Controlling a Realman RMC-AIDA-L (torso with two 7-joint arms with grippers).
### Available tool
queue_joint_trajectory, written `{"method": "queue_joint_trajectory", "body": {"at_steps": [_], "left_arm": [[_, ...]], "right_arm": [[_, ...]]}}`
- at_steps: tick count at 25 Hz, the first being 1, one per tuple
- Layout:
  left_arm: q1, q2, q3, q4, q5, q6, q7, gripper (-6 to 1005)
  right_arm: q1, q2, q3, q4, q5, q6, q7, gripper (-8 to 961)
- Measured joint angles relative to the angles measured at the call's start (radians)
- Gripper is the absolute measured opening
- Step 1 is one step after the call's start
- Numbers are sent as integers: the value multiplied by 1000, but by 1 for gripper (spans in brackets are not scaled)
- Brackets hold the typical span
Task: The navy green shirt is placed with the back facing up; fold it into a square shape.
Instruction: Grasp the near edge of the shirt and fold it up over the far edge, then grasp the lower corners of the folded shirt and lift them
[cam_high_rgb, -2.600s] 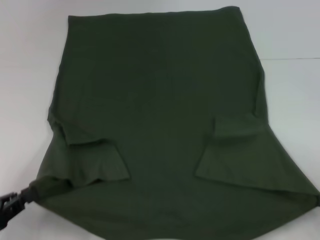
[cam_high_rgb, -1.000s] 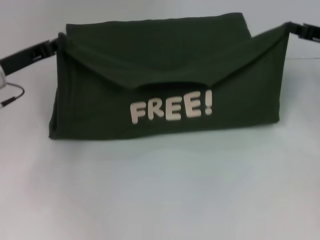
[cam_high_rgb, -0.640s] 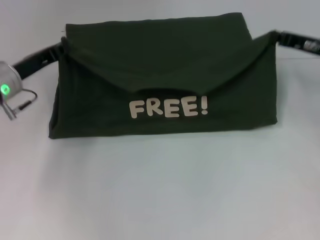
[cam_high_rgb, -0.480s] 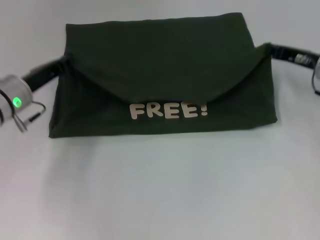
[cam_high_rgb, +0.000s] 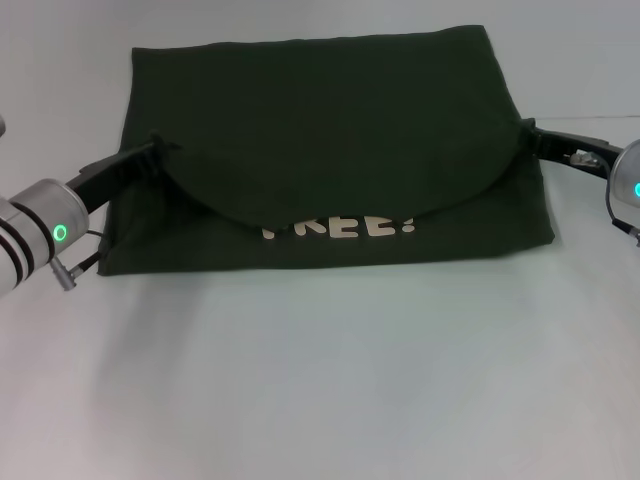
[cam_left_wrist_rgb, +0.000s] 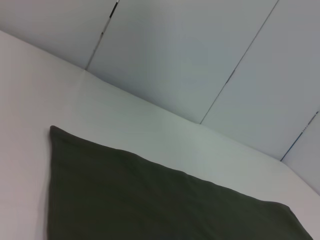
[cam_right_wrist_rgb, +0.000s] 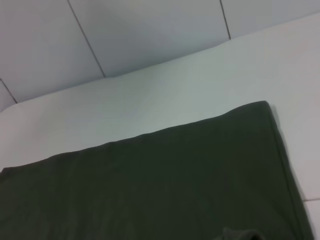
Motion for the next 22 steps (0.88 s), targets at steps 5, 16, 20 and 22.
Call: {"method": "queue_joint_trajectory", "body": {"at_steps": [5, 16, 20, 22], "left_arm": [[3, -1, 2, 0, 3, 16, -2, 60], [48, 4, -4, 43, -18, 73, -47, 408], [99, 0, -3, 113, -55, 193, -89, 563], [122, 1, -2, 127, -70, 246, -99, 616]], "right_arm": [[2, 13, -1, -5, 0, 7, -2, 25], [-6, 16, -22, -31, -2, -25, -2, 203], [-16, 16, -31, -67, -2, -76, 7, 297], [-17, 16, -32, -75, -3, -103, 15, 344]]}}
